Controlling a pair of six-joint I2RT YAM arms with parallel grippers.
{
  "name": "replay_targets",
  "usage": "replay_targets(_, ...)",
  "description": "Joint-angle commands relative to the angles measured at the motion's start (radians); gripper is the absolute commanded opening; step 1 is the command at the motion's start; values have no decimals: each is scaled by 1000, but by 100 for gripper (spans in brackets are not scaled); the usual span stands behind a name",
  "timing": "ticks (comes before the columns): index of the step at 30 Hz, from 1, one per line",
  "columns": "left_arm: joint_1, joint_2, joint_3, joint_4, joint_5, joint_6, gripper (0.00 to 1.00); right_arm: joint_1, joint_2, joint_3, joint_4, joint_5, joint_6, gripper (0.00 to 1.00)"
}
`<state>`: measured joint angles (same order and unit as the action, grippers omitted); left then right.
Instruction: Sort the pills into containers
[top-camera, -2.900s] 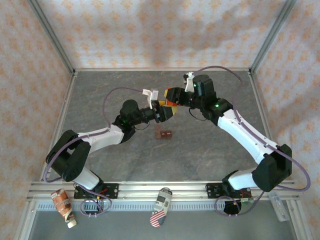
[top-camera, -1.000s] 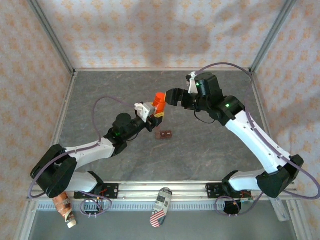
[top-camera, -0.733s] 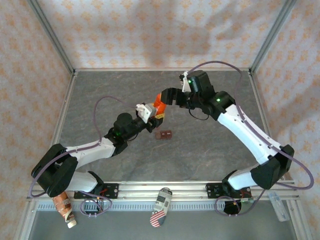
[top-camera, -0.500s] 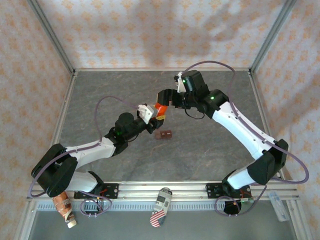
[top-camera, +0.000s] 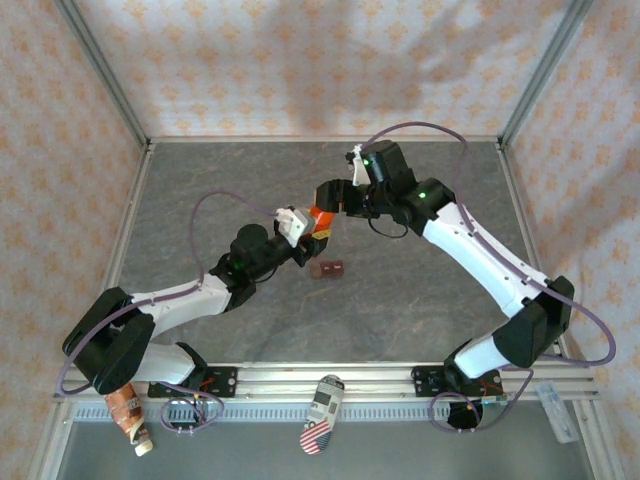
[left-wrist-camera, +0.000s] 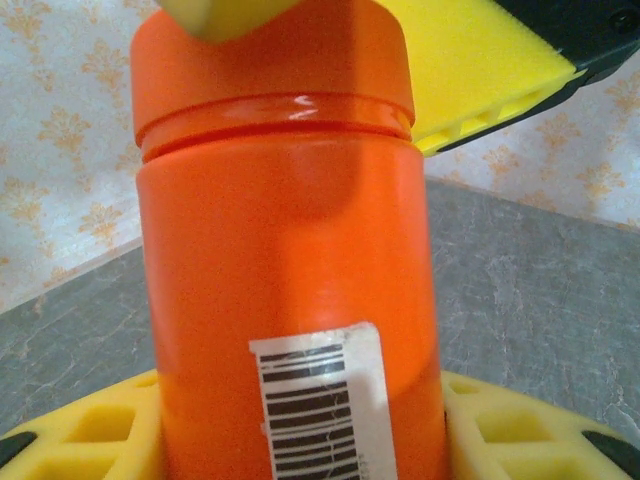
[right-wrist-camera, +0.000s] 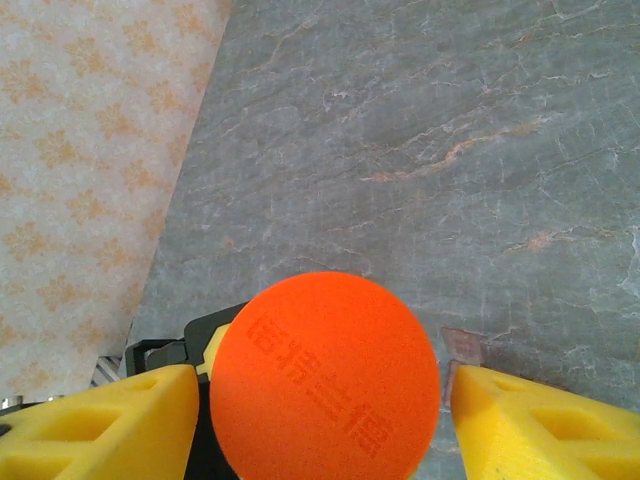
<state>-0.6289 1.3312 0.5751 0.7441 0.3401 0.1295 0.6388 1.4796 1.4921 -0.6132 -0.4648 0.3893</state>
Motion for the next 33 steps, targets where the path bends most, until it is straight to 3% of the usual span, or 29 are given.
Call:
replay_targets(1,-7,-20,27,32,24,-2,0,5,16,26,8,0,-9,68)
replay_targets(4,-8,-26,28,28,25,-5,0,4,20,29,13,4,-9,67)
replay_targets(14,-7,-66,25,8,25,-63,0,4,-31,-26,35,15,-104,38)
replay_targets(22,0,-87,61,-14,152,-150,0,-8,-163,-148,73,-55,-415,34)
replay_targets(25,6,-80,87,-40,231,-182,0,-44,-199,-186,99,-118,-440,35)
replay_targets(28,9,-75,108,-72,265,-193,0,-68,-208,-194,121,-162,-407,38)
replay_targets(29,9,-76,111,-79,259,-193,0,-69,-206,-194,128,-169,-386,45)
replay_targets(31,11,-75,107,-80,238,-181,0,-75,-208,-185,132,-163,-324,67)
replay_targets(33,13,-74,106,-90,226,-162,0,-89,-226,-185,170,-164,-226,78)
